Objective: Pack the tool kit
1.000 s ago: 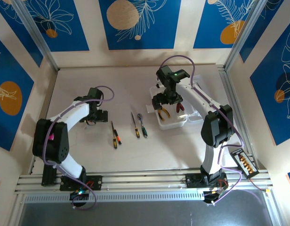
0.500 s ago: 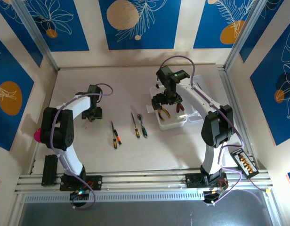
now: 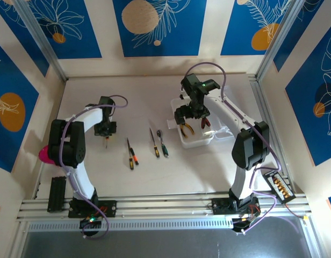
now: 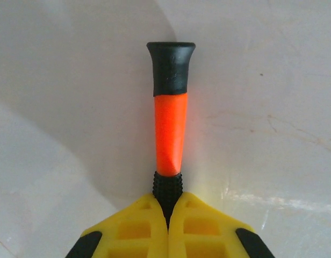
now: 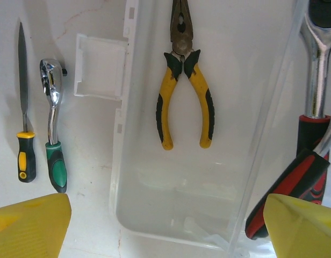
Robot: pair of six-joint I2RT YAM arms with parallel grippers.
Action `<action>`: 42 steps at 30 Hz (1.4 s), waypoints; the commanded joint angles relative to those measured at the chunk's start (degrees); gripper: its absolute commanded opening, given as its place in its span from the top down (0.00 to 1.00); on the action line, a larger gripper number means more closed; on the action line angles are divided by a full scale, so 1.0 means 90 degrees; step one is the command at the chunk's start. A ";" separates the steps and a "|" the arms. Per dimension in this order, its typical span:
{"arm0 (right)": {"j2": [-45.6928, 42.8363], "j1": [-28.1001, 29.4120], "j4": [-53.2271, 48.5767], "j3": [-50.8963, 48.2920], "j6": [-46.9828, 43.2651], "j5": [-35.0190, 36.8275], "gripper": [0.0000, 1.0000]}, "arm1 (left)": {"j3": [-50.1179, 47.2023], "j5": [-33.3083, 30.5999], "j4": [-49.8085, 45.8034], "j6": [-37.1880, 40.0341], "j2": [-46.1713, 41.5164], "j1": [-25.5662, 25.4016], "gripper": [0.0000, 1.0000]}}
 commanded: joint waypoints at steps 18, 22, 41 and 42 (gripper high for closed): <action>-0.1059 -0.0493 0.0866 -0.0595 0.0027 -0.2894 0.07 | 0.0032 0.2927 0.0831 0.1907 -0.2315 -0.1454 1.00; -0.1038 -0.0511 0.1047 -0.0495 0.0179 -0.3473 0.09 | 0.0295 0.3313 0.0598 0.2500 -0.2431 -0.2123 1.00; -0.0654 -0.0192 0.1670 -0.0634 0.0570 -0.4857 0.39 | 0.0838 0.3461 0.0386 0.2987 -0.2109 -0.3352 1.00; -0.0639 -0.0181 0.1679 -0.0632 0.0586 -0.4892 0.41 | 0.0843 0.3440 0.0376 0.2981 -0.2104 -0.3360 1.00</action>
